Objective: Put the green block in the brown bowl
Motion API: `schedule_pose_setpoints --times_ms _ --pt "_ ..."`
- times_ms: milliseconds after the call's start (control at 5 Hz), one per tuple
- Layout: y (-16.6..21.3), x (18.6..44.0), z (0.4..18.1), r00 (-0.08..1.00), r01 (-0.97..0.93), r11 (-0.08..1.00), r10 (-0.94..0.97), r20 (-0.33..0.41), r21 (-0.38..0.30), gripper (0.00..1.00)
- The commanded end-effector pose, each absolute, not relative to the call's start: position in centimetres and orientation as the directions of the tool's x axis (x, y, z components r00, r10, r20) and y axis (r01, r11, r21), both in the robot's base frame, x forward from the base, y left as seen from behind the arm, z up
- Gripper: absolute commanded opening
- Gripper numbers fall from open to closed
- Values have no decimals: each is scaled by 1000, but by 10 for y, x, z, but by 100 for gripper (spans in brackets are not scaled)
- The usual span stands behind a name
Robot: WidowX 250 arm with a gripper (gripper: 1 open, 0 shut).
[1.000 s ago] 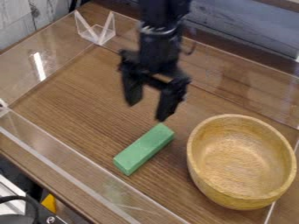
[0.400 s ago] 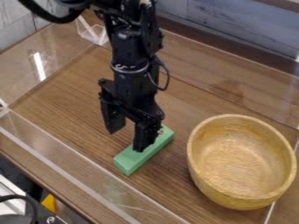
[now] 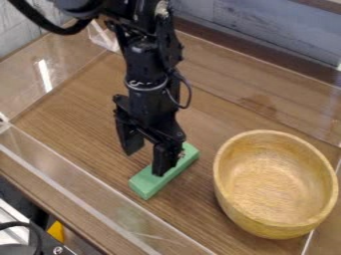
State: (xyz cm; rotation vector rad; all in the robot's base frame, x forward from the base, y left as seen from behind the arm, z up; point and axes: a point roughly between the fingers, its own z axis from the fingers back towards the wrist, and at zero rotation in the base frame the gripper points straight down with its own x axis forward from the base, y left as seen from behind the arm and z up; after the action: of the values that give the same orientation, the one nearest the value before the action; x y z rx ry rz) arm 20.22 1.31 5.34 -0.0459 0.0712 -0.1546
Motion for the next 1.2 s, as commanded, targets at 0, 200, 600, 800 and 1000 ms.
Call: schedule_pose_setpoints --times_ms 0,200,600,800,1000 --pt "14 205 52 988 148 988 -150 -43 -54 100" --pt "13 206 47 988 150 987 -153 -37 -57 100" --pt "12 206 39 988 153 986 -155 -27 -61 100" --pt "12 206 38 988 154 986 -156 -24 -64 100" --pt "12 206 37 987 156 986 -157 -23 -67 100"
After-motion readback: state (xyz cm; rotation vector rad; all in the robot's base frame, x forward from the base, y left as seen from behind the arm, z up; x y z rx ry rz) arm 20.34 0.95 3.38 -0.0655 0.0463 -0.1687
